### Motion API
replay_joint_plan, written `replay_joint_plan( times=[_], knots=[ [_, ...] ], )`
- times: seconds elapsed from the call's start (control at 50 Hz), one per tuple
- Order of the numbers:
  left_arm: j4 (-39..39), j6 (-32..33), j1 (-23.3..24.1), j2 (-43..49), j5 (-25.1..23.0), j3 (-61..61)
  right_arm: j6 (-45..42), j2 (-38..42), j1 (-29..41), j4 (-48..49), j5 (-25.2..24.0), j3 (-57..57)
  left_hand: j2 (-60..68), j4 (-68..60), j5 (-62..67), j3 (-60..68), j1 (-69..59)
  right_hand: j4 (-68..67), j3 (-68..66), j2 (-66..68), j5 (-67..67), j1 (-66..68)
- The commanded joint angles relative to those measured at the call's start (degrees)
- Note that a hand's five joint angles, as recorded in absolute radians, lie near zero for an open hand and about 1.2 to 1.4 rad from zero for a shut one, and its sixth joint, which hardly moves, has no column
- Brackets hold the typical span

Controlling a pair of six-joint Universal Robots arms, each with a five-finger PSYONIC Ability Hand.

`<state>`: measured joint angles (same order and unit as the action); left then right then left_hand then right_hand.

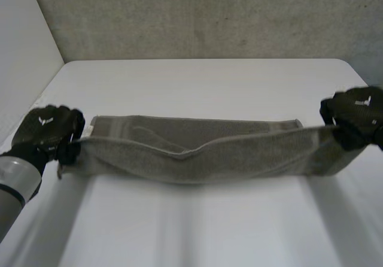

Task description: Fold the towel.

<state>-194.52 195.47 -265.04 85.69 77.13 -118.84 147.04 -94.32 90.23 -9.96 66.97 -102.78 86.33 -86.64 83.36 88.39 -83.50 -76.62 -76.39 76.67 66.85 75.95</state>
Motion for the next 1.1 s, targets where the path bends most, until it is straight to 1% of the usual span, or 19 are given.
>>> replay_joint_plan(
  times=[0.02,0.16,0.2,0.28,0.32,0.36,0.38,0.42,0.48,0.58,0.8,0.82,0.84,0.86,0.88,0.9,0.92,0.96,1.1],
  knots=[
    [5.7,0.4,-2.8,-2.6,-2.7,-2.7,-2.5,-4.1,-1.8,-1.5,-2.0,-5.1,-6.3,6.6,-13.4,-8.4,3.5,-3.4,-3.6,3.3,3.1,4.1],
    [5.5,1.3,-3.9,-1.1,-7.2,-1.7,-3.3,-3.9,-5.5,-1.0,-5.1,-4.8,-6.3,6.6,-13.4,-8.4,3.5,-3.4,-3.6,3.3,3.1,4.1],
    [3.1,1.3,-3.8,4.4,-7.8,1.4,-3.5,2.3,-5.4,1.2,-8.2,-2.9,-6.3,6.6,-13.4,-8.4,3.5,-3.4,-3.6,3.3,3.1,4.1],
    [0.8,1.3,-2.8,11.8,-7.0,6.4,-3.2,8.5,-4.5,3.8,-8.4,0.5,-6.3,6.6,-13.4,-8.4,3.5,-3.4,-3.6,3.3,3.1,4.1],
    [0.5,1.2,-2.4,15.0,-6.6,9.4,-2.9,15.4,-3.1,4.4,-6.8,5.7,-6.3,6.6,-13.4,-8.4,3.5,-3.4,-3.6,3.3,3.1,4.1],
    [0.6,1.2,-1.1,22.4,-4.7,16.1,-2.8,19.4,-2.0,4.3,-5.5,8.8,-6.3,6.6,-13.4,-8.4,3.5,-3.4,-3.6,3.3,3.1,4.1],
    [0.6,1.2,-1.1,22.4,-4.7,16.1,-2.8,19.4,-2.0,4.3,-5.4,8.8,-6.3,6.6,-13.4,-8.4,3.5,-3.4,-3.6,3.3,3.1,4.1],
    [0.7,1.1,0.2,29.7,-2.3,23.3,-2.9,27.1,1.6,4.3,-2.5,15.1,-6.3,6.6,-13.4,-8.4,3.5,-3.4,-3.6,3.3,3.1,4.1],
    [0.6,1.1,0.8,32.9,-1.0,26.8,-2.8,33.2,3.8,4.5,-0.1,21.3,-6.3,6.6,-13.4,-8.4,3.5,-3.4,-3.6,3.3,3.1,4.1],
    [0.5,1.1,1.4,44.7,0.7,40.8,-2.5,40.7,4.9,5.3,2.7,29.3,-6.3,6.6,-13.4,-8.4,3.5,-3.4,-3.6,3.3,3.1,4.1],
    [0.1,0.6,3.8,57.3,2.0,57.4,2.6,50.3,7.7,14.5,6.6,39.8,-6.3,6.6,-13.4,-8.4,3.5,-3.4,-3.6,3.3,3.1,4.1],
    [0.1,0.4,4.1,58.1,2.1,58.6,2.6,50.8,8.1,15.5,6.9,40.5,-18.1,18.4,-25.2,-20.2,15.3,-3.4,-3.6,3.3,3.1,4.1],
    [0.2,0.5,4.4,58.5,2.1,59.3,2.6,50.8,8.1,15.5,6.9,40.5,-38.1,38.4,-45.1,-40.1,35.2,-3.4,-3.6,3.3,3.1,4.1],
    [0.2,0.5,4.4,58.5,2.1,59.3,2.6,51.2,8.6,16.3,7.4,41.1,-38.3,38.6,-45.3,-40.3,35.4,12.6,12.3,-12.6,-12.8,-11.9],
    [0.3,0.6,4.7,58.7,2.1,59.5,2.6,51.4,8.8,16.6,7.6,41.7,-58.6,58.9,-65.6,-60.6,55.8,30.7,30.5,-30.7,-30.9,-30.0],
    [0.4,0.6,5.0,58.6,2.2,59.5,2.6,51.4,8.8,16.6,7.6,41.7,-74.3,74.6,-81.3,-76.3,71.4,30.9,30.6,-30.9,-31.1,-30.2],
    [0.4,0.6,5.0,58.6,2.2,59.5,2.7,51.5,8.9,16.6,7.9,42.0,-74.4,74.7,-81.5,-76.5,71.6,61.2,61.0,-61.2,-61.4,-60.5],
    [0.5,0.4,5.3,58.4,2.5,59.3,2.7,51.5,9.1,16.5,8.6,42.0,-76.1,76.4,-83.1,-78.2,73.3,66.6,66.4,-66.7,-66.9,-65.9],
    [1.1,0.3,5.9,52.4,2.8,53.9,2.8,48.4,10.3,15.1,11.2,37.9,-76.1,76.4,-83.1,-78.2,73.3,66.6,66.4,-66.7,-66.9,-65.9]
  ],
)
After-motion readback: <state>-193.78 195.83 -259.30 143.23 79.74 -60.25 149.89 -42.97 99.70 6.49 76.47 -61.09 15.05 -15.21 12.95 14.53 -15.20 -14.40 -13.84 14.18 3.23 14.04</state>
